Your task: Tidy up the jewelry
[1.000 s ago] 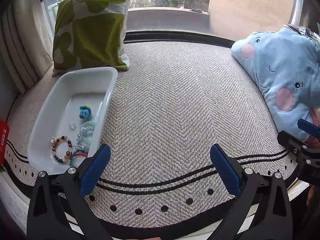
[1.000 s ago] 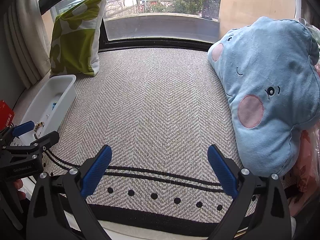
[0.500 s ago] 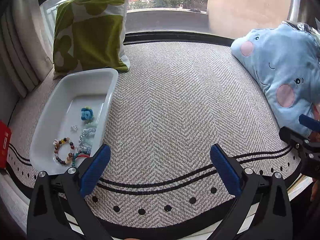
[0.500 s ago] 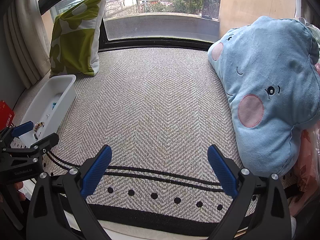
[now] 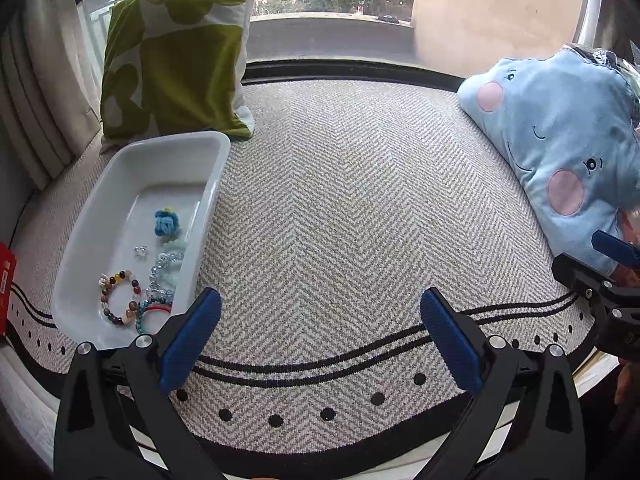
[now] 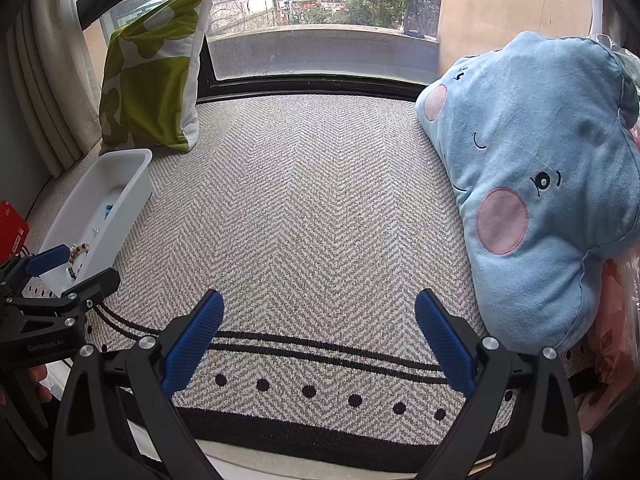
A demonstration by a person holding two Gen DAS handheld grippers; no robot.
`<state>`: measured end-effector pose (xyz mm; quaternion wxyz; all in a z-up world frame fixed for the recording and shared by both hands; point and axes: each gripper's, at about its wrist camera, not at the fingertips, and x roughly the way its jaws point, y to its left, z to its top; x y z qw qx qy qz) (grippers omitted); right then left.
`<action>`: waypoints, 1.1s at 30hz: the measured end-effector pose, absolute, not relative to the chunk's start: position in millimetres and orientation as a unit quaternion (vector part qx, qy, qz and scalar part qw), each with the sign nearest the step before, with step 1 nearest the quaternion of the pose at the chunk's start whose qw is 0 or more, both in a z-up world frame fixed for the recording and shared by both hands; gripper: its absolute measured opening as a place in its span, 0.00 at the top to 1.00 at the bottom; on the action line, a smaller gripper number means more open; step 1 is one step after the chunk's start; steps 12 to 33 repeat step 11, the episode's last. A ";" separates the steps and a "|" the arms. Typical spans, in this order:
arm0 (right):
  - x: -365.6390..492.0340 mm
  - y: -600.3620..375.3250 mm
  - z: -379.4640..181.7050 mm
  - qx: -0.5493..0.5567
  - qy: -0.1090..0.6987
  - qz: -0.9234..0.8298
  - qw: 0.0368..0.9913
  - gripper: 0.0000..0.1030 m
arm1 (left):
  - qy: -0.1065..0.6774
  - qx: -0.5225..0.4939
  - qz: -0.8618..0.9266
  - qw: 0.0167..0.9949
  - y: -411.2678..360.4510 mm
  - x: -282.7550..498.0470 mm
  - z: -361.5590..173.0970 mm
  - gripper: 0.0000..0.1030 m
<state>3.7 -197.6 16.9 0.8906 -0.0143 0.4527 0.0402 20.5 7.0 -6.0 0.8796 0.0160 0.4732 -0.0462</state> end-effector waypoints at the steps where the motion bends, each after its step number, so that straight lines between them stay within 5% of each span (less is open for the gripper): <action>1: 3.3 -196.9 16.8 -0.014 0.453 0.040 0.891 0.08 | 0.475 0.015 -0.047 0.879 6.4 20.5 -6.5 0.05; 33: 2.7 -196.0 16.9 -0.014 0.453 0.039 0.891 0.08 | 0.479 0.021 -0.045 0.877 4.5 20.5 -8.2 0.05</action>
